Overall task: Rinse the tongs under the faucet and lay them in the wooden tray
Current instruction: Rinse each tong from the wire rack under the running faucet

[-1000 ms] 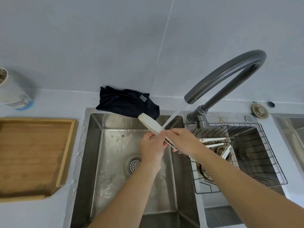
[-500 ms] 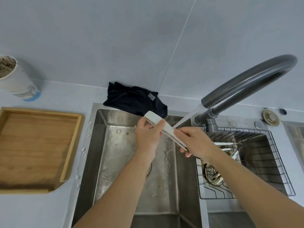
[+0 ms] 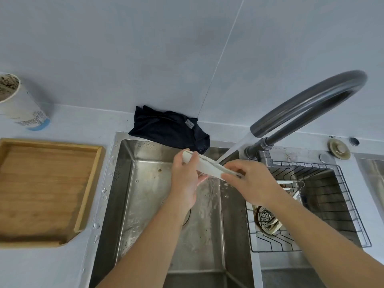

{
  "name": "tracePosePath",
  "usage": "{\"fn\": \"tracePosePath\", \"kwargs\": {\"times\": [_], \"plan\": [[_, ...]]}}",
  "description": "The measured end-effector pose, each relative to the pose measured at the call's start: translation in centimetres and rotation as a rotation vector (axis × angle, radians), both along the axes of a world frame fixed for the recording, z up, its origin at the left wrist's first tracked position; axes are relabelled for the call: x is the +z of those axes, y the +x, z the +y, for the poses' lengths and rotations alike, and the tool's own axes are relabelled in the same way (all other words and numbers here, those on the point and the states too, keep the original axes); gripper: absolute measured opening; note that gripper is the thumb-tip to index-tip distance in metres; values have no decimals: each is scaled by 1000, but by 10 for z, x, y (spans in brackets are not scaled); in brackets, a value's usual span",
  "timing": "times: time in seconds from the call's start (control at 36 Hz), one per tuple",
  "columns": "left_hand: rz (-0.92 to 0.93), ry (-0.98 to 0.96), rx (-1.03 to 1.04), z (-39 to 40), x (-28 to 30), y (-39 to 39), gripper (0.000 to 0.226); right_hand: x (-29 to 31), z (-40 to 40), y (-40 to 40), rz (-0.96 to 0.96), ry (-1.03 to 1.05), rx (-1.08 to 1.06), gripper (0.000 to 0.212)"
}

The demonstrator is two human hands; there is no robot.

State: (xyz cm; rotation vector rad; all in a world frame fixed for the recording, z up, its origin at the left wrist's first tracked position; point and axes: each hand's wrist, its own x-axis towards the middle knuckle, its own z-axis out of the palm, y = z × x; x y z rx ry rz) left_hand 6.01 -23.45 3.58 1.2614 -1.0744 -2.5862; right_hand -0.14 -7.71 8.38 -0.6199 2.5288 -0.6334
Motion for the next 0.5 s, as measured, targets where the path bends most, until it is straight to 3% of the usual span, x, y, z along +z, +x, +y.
{"fn": "tracePosePath", "kwargs": {"times": [0.11, 0.33, 0.5], "plan": [[16, -8, 20, -3, 0, 2, 40, -3, -14, 2, 51, 9, 11, 15], [-2, -40, 103, -20, 4, 2, 27, -4, -27, -3, 6, -63, -19, 36], [6, 2, 93, -19, 5, 2, 19, 6, -24, -8, 15, -39, 2, 26]]}}
